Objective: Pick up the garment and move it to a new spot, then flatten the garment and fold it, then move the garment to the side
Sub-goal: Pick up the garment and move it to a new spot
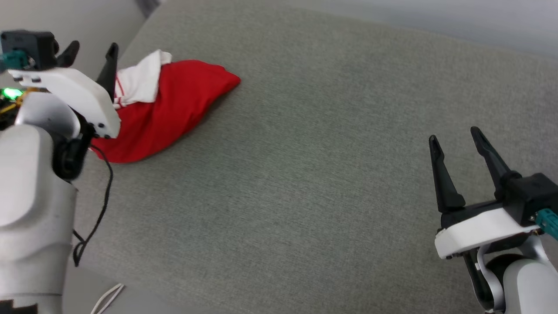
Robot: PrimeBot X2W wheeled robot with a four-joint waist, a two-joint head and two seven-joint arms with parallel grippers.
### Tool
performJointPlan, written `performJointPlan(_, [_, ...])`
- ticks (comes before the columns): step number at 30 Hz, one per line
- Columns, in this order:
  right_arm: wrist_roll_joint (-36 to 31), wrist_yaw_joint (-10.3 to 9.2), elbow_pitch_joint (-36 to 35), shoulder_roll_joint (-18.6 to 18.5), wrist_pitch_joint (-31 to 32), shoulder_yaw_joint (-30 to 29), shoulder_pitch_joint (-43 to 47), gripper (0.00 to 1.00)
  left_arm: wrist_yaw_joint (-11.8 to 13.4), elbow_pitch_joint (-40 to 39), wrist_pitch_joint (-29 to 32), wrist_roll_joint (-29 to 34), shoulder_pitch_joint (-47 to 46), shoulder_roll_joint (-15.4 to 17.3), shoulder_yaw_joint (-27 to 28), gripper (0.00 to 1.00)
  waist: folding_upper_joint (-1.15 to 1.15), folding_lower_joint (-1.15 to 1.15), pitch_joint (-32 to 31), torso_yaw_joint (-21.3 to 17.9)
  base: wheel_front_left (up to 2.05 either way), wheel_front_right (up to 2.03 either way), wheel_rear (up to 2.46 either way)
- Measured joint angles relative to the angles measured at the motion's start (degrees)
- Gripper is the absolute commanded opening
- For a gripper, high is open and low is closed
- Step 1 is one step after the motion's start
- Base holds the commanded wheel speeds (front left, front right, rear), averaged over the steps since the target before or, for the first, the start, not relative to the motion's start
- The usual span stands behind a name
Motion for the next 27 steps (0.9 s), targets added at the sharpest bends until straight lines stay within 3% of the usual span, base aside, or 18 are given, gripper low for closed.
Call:
performJointPlan(7, [-0.1,0.00,-0.4,0.0,-0.7,0.1,-3.5,1.00,-0.1,9.2,17.4,-7.6,-7.5,8.8,-6.5,1.00,0.00,0.00,7.4,-5.4,0.00,0.00,0.00])
performJointPlan(12, [0.1,0.00,0.3,0.1,-1.7,0.2,-4.9,1.00,-0.1,16.5,26.5,-13.6,-8.1,12.6,-7.6,1.00,0.00,0.00,11.8,-8.9,0.00,0.00,0.00])
performJointPlan(19, [0.1,0.00,0.7,0.2,-2.4,-0.1,-6.2,1.00,-0.1,22.2,30.0,-16.3,-8.9,14.5,-7.3,1.00,0.00,0.00,16.0,-11.9,0.00,0.00,0.00])
performJointPlan(20, [0.1,0.00,0.9,0.2,-2.4,-0.1,-6.3,1.00,-0.1,22.8,30.1,-16.7,-9.1,14.6,-7.2,0.80,0.00,0.00,16.3,-12.1,0.00,0.00,0.00])
performJointPlan(22, [0.1,0.00,1.0,0.2,-2.4,-0.2,-6.5,1.00,-0.1,23.1,28.7,-16.5,-9.5,15.0,-7.4,0.00,0.00,0.00,16.8,-12.4,0.00,0.00,0.00])
performJointPlan(27, [0.1,0.00,1.7,0.3,-2.4,-0.4,-7.0,1.00,0.0,24.3,23.9,-15.2,-10.5,14.2,-8.7,0.00,0.00,0.00,15.9,-11.9,0.00,0.00,0.00])
